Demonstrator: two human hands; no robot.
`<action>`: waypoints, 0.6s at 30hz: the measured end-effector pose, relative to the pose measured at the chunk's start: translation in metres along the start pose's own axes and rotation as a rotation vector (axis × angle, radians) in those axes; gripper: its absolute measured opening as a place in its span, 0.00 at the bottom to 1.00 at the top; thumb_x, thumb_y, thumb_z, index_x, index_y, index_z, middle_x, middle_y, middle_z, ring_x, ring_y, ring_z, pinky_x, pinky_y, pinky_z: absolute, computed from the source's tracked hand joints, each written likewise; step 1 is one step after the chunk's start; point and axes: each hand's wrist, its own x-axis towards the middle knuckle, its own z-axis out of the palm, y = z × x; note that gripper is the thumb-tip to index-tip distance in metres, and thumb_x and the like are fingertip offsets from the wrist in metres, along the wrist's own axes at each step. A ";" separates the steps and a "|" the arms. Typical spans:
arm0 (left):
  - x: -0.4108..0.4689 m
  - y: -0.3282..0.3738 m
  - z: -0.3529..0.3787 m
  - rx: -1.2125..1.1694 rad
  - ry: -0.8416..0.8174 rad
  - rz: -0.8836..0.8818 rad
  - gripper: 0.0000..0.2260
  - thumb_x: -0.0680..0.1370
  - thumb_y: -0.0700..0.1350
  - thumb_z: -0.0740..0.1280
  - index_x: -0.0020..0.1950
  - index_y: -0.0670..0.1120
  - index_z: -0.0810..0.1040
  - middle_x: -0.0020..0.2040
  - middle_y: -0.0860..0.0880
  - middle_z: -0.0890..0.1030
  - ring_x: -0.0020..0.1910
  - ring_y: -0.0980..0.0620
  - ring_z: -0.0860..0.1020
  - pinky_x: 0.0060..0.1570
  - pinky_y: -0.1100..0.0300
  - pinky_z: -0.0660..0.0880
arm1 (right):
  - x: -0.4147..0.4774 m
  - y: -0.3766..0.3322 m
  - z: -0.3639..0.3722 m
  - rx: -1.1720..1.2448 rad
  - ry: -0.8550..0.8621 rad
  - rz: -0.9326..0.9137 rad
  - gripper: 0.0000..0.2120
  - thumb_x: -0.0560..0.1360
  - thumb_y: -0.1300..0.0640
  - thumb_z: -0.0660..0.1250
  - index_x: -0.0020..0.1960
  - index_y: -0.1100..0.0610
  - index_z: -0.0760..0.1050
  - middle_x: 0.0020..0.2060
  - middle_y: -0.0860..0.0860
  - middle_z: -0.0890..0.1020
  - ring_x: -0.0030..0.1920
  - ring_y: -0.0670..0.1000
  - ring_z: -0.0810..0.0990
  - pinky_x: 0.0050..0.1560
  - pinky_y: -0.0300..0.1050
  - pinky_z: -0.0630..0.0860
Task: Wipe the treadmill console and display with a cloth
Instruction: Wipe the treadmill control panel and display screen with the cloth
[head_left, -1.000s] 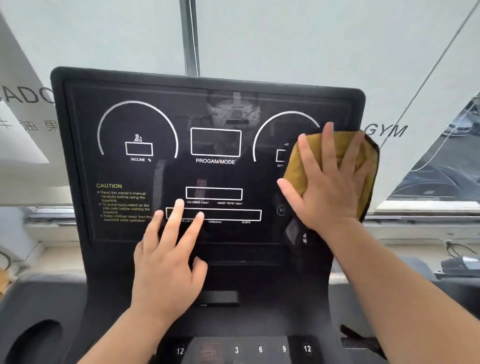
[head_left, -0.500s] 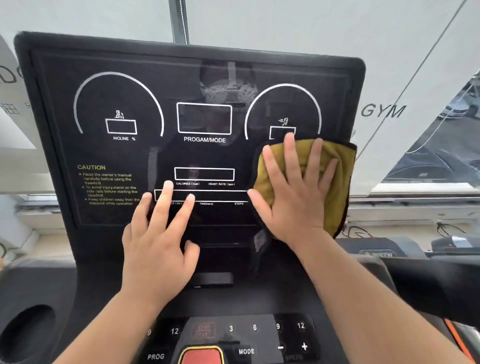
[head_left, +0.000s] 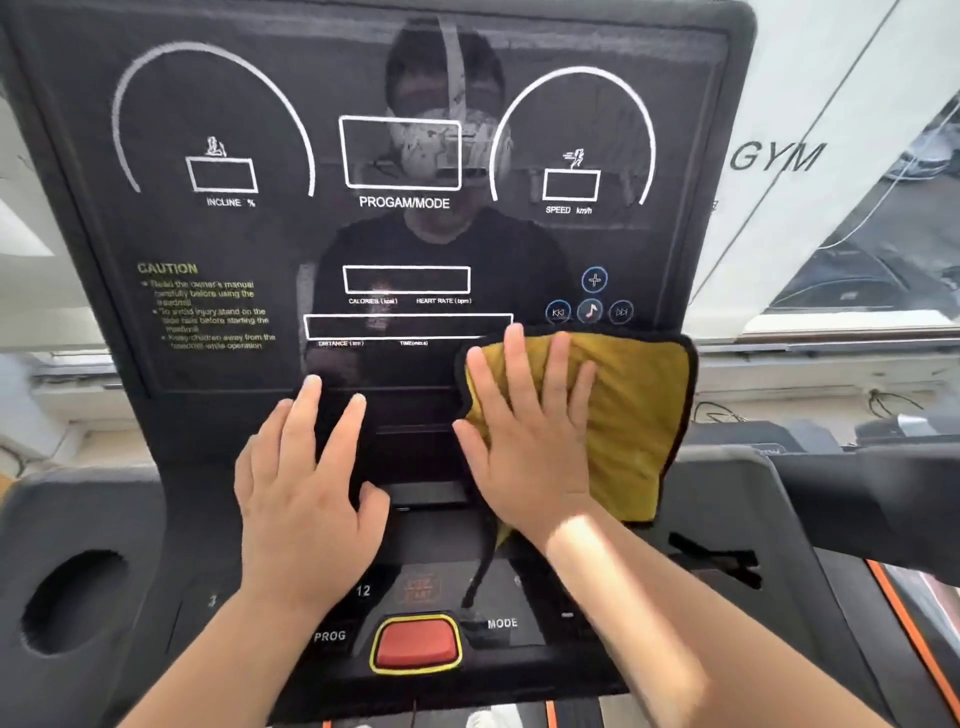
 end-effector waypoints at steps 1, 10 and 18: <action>-0.006 -0.003 0.001 0.004 -0.014 -0.005 0.31 0.69 0.47 0.66 0.73 0.45 0.73 0.77 0.40 0.65 0.72 0.35 0.66 0.67 0.37 0.64 | 0.000 -0.012 0.001 0.005 -0.004 -0.059 0.33 0.81 0.39 0.59 0.83 0.45 0.55 0.84 0.51 0.50 0.82 0.65 0.41 0.78 0.68 0.36; -0.032 -0.030 -0.002 -0.012 -0.113 -0.105 0.32 0.69 0.49 0.62 0.75 0.46 0.71 0.78 0.41 0.64 0.73 0.36 0.66 0.69 0.35 0.65 | -0.036 0.043 0.004 -0.005 0.049 -0.174 0.28 0.81 0.52 0.65 0.79 0.46 0.64 0.81 0.51 0.61 0.80 0.59 0.57 0.80 0.58 0.52; -0.036 -0.043 -0.001 -0.066 -0.180 -0.084 0.34 0.69 0.49 0.63 0.77 0.47 0.67 0.80 0.45 0.61 0.74 0.37 0.66 0.70 0.33 0.63 | -0.061 0.022 -0.008 0.119 -0.095 -0.043 0.28 0.83 0.48 0.55 0.81 0.55 0.60 0.81 0.52 0.62 0.82 0.60 0.53 0.81 0.58 0.51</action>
